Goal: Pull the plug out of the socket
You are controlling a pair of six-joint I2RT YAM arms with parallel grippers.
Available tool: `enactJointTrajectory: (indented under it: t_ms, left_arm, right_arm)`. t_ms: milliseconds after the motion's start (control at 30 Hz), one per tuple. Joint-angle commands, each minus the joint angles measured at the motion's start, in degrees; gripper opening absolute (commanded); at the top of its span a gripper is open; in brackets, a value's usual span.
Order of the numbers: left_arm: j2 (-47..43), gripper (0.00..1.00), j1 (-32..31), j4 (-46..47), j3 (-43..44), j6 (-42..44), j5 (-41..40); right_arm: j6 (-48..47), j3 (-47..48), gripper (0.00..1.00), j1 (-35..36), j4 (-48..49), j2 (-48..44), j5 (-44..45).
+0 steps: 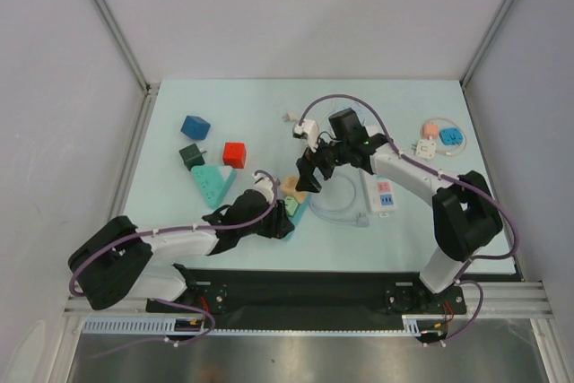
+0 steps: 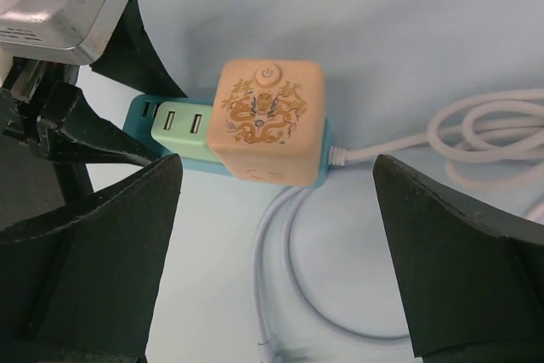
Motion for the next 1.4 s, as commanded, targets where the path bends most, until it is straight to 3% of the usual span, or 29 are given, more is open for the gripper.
enactJointTrajectory:
  t_ms: [0, 467, 667, 767, 800, 867, 900, 967, 1000, 1233, 1300, 1367]
  left_arm:
    - [-2.1, 0.05, -1.8, 0.9, -0.1, 1.7, 0.2]
    - [-6.5, 0.05, -3.2, 1.7, -1.8, 1.4, -1.5]
    - [-8.0, 0.05, -3.3, 2.5, -2.6, 0.8, -1.5]
    - [-9.1, 0.05, -3.3, 2.6, -3.3, 0.4, -3.1]
    - [-9.3, 0.05, -3.3, 2.7, -3.5, 0.0, -3.5]
    - [-9.9, 0.05, -3.3, 2.9, -4.2, -0.5, -4.2]
    - [-10.5, 0.05, -3.3, 3.0, -4.6, -1.0, -4.4]
    - [-11.5, 0.08, -3.3, 3.2, -5.2, -1.6, -5.3]
    - [-12.6, 0.12, -3.3, 3.7, -6.0, -2.4, -5.4]
    - [-19.2, 0.81, -3.3, 6.0, -9.1, -5.4, -6.1]
    - [-20.8, 0.93, -3.2, 6.2, -10.0, -5.6, -6.0]
    - [-23.3, 0.98, -3.2, 6.4, -10.5, -5.2, -5.9]
  right_arm:
    - [-0.9, 2.4, 1.0, 2.8, -1.9, 2.3, 2.3]
    - [5.8, 7.2, 0.97, 7.4, -0.5, 9.4, 11.7]
    - [7.6, 9.0, 0.85, 9.4, -1.9, 11.8, 17.1]
    - [7.3, 8.4, 0.7, 10.0, -2.6, 12.0, 18.7]
    - [7.2, 8.4, 0.57, 10.0, -2.7, 11.9, 19.2]
    - [7.2, 7.8, 0.43, 10.0, -3.1, 11.8, 20.2]
    - [7.2, 7.6, 0.25, 10.0, -3.1, 11.6, 21.1]
    - [6.8, 6.8, 0.1, 10.0, -3.1, 10.9, 21.5]
    - [6.7, 6.5, 0.0, 9.9, -3.0, 10.6, 21.5]
    - [6.7, 2.6, 0.0, 6.9, 1.2, 6.2, 15.4]
    - [7.2, 1.1, 0.0, 5.7, 2.3, 5.4, 13.2]
    - [7.6, 0.0, 0.0, 4.8, 4.0, 4.3, 12.1]
